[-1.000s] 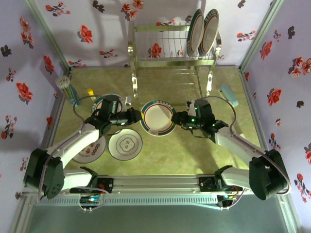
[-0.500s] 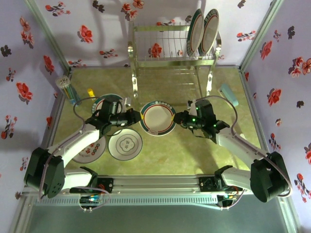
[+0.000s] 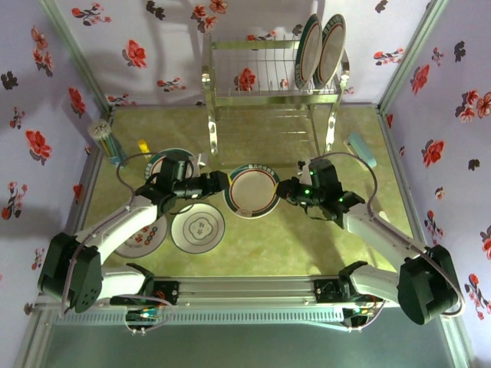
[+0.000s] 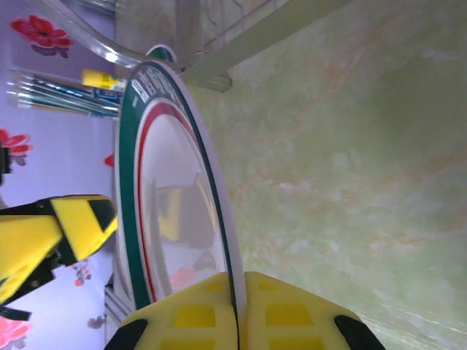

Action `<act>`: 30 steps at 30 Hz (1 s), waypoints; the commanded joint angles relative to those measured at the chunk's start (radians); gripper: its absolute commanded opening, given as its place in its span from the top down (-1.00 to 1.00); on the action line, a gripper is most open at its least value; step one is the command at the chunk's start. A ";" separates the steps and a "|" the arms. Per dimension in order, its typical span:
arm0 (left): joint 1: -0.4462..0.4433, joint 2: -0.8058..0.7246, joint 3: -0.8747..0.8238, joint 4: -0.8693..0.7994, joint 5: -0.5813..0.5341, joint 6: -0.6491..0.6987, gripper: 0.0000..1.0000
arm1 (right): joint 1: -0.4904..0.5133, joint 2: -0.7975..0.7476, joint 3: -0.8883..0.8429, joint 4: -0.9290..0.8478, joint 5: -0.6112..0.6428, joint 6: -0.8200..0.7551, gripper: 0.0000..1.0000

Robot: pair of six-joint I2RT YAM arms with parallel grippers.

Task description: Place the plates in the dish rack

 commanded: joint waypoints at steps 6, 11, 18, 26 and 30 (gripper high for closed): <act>-0.006 -0.008 0.024 -0.002 0.001 0.031 -0.81 | 0.009 -0.071 0.114 -0.218 0.090 -0.123 1.00; 0.000 -0.014 0.069 -0.079 -0.025 0.088 -0.99 | 0.036 -0.098 0.208 -0.379 0.173 -0.178 1.00; 0.047 -0.040 0.102 -0.148 -0.050 0.123 -0.99 | 0.130 -0.099 0.410 -0.640 0.373 -0.262 1.00; 0.169 -0.108 0.096 -0.207 -0.035 0.144 -0.99 | 0.256 -0.030 0.665 -0.821 0.610 -0.309 1.00; 0.213 -0.141 0.097 -0.252 -0.034 0.167 -0.99 | 0.345 0.060 0.840 -0.917 0.781 -0.354 1.00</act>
